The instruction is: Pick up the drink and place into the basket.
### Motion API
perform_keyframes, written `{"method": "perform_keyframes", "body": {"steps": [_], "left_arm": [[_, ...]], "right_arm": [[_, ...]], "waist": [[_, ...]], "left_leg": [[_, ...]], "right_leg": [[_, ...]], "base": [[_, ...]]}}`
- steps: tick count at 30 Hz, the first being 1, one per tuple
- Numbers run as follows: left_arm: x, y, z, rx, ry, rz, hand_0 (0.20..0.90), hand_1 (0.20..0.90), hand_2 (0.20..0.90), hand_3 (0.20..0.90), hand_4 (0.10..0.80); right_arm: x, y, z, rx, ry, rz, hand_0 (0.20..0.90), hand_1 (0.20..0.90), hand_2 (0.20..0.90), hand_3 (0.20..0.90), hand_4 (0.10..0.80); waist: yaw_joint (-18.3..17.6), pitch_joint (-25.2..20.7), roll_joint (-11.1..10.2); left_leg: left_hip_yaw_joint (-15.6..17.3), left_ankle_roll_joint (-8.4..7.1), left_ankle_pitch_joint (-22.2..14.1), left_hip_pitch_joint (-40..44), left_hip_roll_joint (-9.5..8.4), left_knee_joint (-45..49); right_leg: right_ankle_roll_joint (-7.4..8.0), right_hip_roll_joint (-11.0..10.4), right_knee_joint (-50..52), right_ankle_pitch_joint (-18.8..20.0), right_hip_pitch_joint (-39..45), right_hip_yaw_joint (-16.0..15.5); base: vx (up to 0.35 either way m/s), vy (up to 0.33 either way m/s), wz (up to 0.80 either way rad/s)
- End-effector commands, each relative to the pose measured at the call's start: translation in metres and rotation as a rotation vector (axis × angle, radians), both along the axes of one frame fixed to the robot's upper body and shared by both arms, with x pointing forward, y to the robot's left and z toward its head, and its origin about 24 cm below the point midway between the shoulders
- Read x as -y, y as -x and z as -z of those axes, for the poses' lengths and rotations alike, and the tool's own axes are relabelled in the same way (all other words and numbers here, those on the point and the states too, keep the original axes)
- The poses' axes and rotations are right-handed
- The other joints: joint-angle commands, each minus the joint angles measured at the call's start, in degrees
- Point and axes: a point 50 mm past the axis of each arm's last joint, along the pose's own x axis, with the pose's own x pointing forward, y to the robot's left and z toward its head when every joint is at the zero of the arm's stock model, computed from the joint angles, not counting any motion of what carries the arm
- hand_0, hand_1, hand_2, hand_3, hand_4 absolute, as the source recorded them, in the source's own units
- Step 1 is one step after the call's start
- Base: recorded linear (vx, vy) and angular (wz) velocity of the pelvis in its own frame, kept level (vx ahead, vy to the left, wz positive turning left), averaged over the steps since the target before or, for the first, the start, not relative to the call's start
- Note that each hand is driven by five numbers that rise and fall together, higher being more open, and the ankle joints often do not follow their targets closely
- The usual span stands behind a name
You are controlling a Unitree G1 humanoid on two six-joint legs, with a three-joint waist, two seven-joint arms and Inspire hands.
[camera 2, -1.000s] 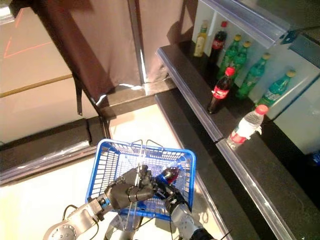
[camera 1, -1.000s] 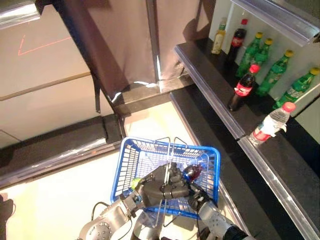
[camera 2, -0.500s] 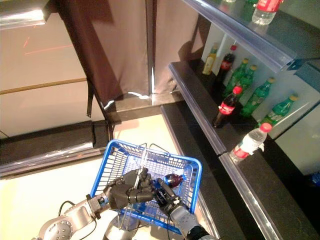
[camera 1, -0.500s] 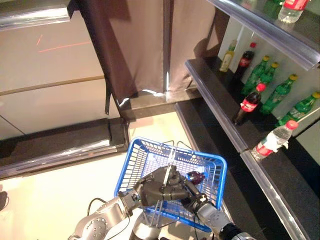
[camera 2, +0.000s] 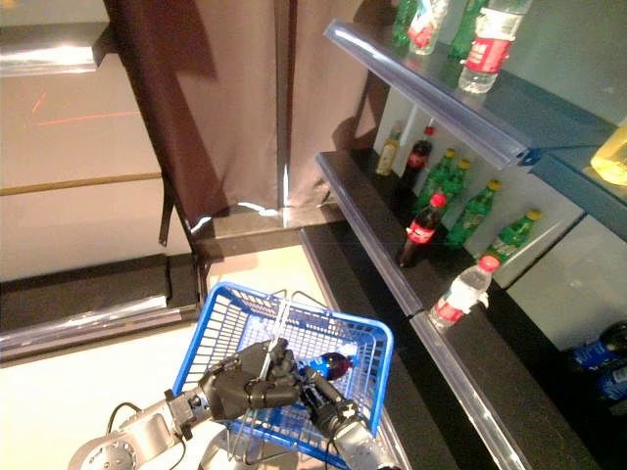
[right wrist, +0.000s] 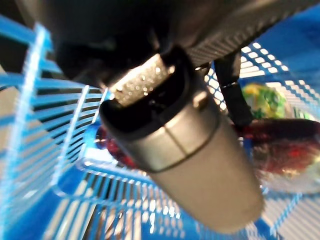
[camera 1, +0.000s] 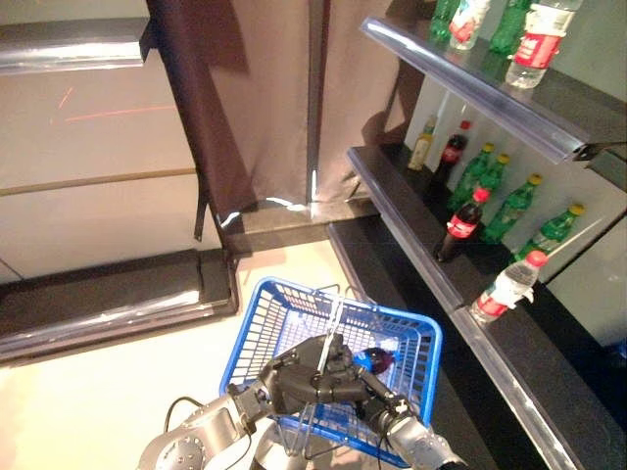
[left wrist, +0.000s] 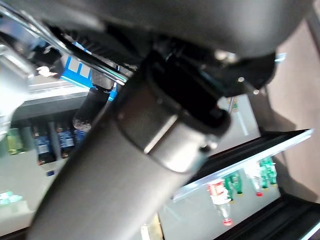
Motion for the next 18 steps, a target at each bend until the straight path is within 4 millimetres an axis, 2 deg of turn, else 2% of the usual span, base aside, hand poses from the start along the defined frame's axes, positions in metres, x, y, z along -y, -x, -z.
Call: {"method": "perform_keyframes", "body": {"steps": [1, 6, 11, 15, 18], "left_arm": [[0.029, 0.017, -0.094, 0.451, 0.483, 0.115, 0.300, 0.300, 0.300, 0.200, 0.100], [0.012, 0.019, -0.089, 0.459, 0.438, 0.047, 0.300, 0.300, 0.300, 0.200, 0.100], [-0.008, 0.024, -0.079, 0.471, 0.382, -0.045, 0.300, 0.300, 0.300, 0.200, 0.100], [-0.014, 0.028, -0.073, 0.460, 0.368, -0.089, 0.300, 0.300, 0.300, 0.200, 0.100], [-0.021, 0.034, -0.066, 0.443, 0.345, -0.134, 0.300, 0.300, 0.300, 0.200, 0.100]], "right_arm": [[-0.007, -0.005, -0.014, 0.127, 0.021, -0.019, 0.900, 0.900, 0.900, 0.900, 0.800], [-0.007, 0.007, -0.032, 0.273, -0.007, -0.090, 0.900, 0.900, 0.900, 0.900, 0.800], [0.011, 0.027, -0.052, 0.433, -0.007, -0.182, 0.900, 0.900, 0.900, 0.900, 0.800], [0.020, 0.032, -0.065, 0.508, -0.001, -0.212, 0.900, 0.900, 0.900, 0.900, 0.800], [0.027, 0.035, -0.083, 0.612, -0.032, -0.265, 0.900, 0.900, 0.900, 0.900, 0.800]], "waist": [[0.2, -6.0, 1.3], [-1.6, -5.4, 0.3], [-3.4, -5.2, -0.8], [-4.4, -5.3, -1.2], [-5.4, -5.2, -1.6]], "left_leg": [[4.4, 1.76, 1.7, -4.8, -0.65, 5.7], [5.4, 1.89, 1.9, -5.0, 0.10, 5.3], [6.8, 1.84, 2.1, -4.8, 0.78, 4.8], [7.4, 1.70, 2.3, -4.4, 1.06, 4.7], [8.0, 1.68, 2.4, -4.0, 1.31, 4.5]], "right_leg": [[-0.28, 4.3, -8.3, 9.8, 2.7, -2.3], [0.08, 4.4, -8.3, 9.9, 1.8, -2.0], [0.40, 4.7, -8.8, 10.1, 1.2, -1.2], [0.42, 4.9, -9.0, 10.2, 1.1, -0.7], [0.41, 5.1, -9.2, 10.3, 1.0, -0.1]], "base": [[-0.019, -0.011, -0.06], [-0.037, -0.043, -0.05], [-0.030, -0.053, -0.18], [-0.005, -0.027, -0.10], [-0.017, -0.036, -0.12]]}}
